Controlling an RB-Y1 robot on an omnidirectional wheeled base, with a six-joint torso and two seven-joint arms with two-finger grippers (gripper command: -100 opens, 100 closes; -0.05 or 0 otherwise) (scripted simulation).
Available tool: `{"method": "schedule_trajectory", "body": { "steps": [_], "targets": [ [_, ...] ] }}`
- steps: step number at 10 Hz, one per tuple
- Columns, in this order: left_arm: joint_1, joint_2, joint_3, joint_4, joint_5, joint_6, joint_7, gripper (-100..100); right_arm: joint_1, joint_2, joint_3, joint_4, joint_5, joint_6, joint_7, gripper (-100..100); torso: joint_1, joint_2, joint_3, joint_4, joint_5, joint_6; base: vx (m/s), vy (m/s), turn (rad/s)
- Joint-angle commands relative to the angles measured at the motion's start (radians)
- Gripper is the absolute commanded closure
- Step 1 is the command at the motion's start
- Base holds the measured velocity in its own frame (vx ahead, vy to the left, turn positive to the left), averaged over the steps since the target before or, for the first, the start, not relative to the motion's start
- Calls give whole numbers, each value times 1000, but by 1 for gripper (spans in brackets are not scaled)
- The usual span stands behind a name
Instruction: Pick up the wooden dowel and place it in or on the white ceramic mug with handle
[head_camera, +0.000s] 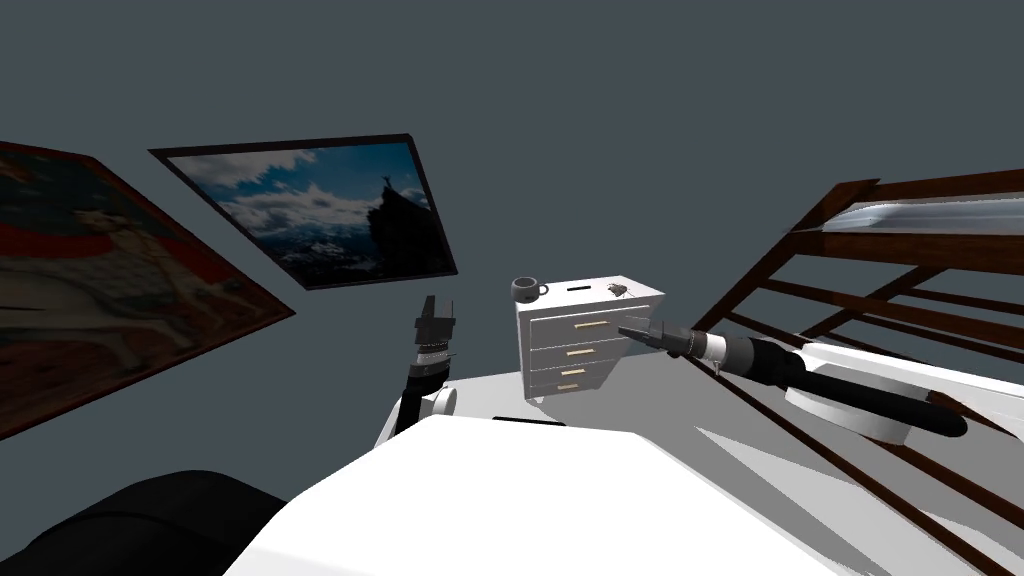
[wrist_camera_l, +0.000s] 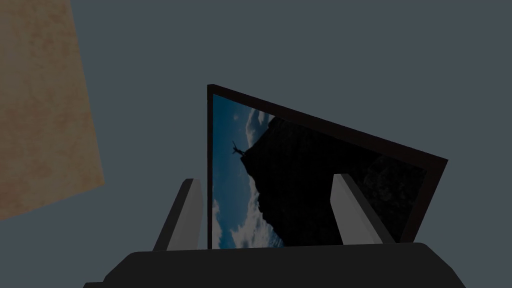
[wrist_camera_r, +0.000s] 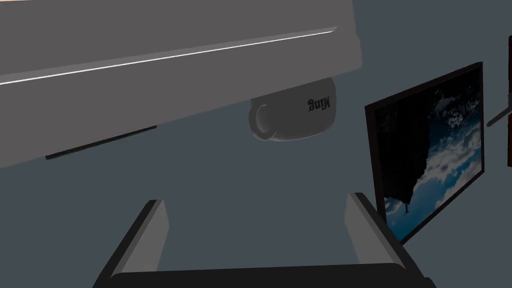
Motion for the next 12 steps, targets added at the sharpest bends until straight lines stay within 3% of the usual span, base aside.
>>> {"method": "schedule_trajectory", "body": {
  "steps": [1,3,4,6,7,12],
  "targets": [
    [0,0,0,0,0,0,0,0,23,-50,-5,38,1,-13,6,-100,0,0,0,0,0,0,2,-11,187],
    [0,0,0,0,0,0,0,0,23,-114,-5,38,1,-13,6,-100,0,0,0,0,0,0,2,-16,61],
    [0,0,0,0,0,0,0,0,44,-144,-7,78,4,-27,9,-100,0,0,0,0,0,0,9,-18,175],
    [0,0,0,0,0,0,0,0,44,-202,-7,78,4,-27,9,-100,0,-1,0,0,0,0,5,-18,68],
    [0,0,0,0,0,0,0,0,68,-233,-9,117,8,-41,12,-100,0,0,0,0,0,0,5,-17,236],
    [0,0,0,0,0,0,0,0,93,-383,-11,156,13,-55,13,-100,-1,-1,0,0,0,0,5,-21,84]
  ]
}}
